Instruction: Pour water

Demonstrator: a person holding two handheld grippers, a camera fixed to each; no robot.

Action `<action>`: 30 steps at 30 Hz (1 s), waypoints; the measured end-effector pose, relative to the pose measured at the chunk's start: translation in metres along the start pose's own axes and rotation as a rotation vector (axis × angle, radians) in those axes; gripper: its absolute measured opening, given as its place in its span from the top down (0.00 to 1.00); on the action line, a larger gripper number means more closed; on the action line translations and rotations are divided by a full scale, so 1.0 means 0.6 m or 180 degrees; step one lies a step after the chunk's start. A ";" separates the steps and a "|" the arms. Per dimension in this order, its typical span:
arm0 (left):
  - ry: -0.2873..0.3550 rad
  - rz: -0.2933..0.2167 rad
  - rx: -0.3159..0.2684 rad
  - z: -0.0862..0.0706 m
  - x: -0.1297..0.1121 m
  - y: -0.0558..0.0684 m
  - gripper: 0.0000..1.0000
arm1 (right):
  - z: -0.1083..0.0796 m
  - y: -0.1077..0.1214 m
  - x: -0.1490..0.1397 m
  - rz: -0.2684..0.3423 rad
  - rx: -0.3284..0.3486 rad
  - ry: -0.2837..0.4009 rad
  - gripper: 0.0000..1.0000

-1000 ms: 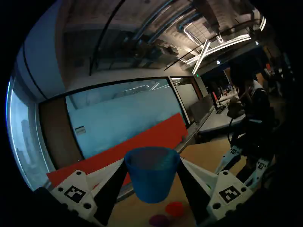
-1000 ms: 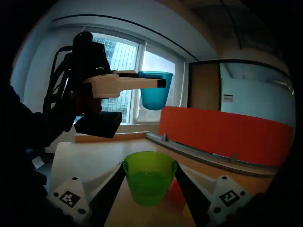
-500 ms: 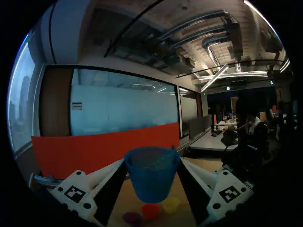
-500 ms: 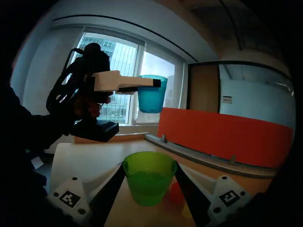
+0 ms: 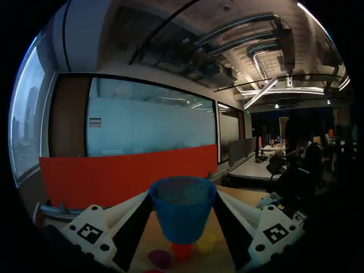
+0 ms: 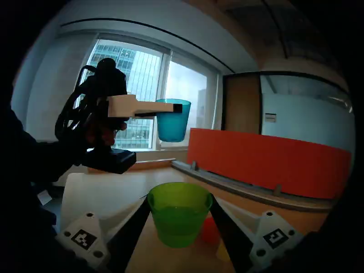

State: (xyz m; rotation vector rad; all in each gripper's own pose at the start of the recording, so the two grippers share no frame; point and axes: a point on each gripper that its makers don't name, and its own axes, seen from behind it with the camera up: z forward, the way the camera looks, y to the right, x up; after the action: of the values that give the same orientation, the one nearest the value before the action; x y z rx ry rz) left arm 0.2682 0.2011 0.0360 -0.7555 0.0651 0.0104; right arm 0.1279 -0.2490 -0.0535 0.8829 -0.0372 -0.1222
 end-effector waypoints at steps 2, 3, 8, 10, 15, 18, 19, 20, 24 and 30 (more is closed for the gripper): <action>-0.0013 -0.0016 0.0014 -0.004 -0.007 -0.003 0.14 | -0.004 0.003 -0.002 0.0001 -0.0007 -0.0014 0.09; -0.0020 -0.0025 0.0018 -0.006 -0.010 -0.004 0.14 | -0.006 0.005 -0.003 0.0001 -0.0012 -0.0021 0.09; -0.0066 -0.0061 0.0025 -0.017 -0.028 -0.009 0.14 | -0.018 0.017 -0.005 0.0001 -0.0054 -0.0047 0.09; -0.0088 -0.0057 0.0042 -0.022 -0.037 -0.012 0.14 | -0.023 0.022 -0.005 0.0011 -0.0074 -0.0056 0.09; -0.0129 -0.0059 0.0081 -0.038 -0.058 -0.017 0.14 | -0.034 0.036 -0.008 0.0031 -0.0121 -0.0090 0.08; -0.0152 -0.0084 0.0083 -0.047 -0.070 -0.017 0.14 | -0.041 0.046 -0.012 0.0024 -0.0165 -0.0114 0.08; -0.0160 -0.0088 0.0085 -0.050 -0.074 -0.018 0.14 | -0.043 0.049 -0.013 0.0022 -0.0178 -0.0118 0.08; -0.0169 -0.0092 0.0087 -0.053 -0.079 -0.018 0.14 | -0.045 0.053 -0.013 0.0020 -0.0194 -0.0122 0.08; -0.0212 -0.0073 0.0098 -0.064 -0.098 -0.018 0.14 | -0.054 0.066 -0.015 0.0032 -0.0247 -0.0133 0.08; -0.0273 -0.0078 0.0095 -0.079 -0.124 -0.013 0.14 | -0.066 0.087 -0.020 0.0061 -0.0335 -0.0149 0.08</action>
State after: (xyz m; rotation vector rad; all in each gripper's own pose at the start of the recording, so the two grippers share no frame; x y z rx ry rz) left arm 0.1916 0.1637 0.0116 -0.7251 -0.0256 0.0185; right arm 0.1240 -0.1845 -0.0383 0.7744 -0.0821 -0.1258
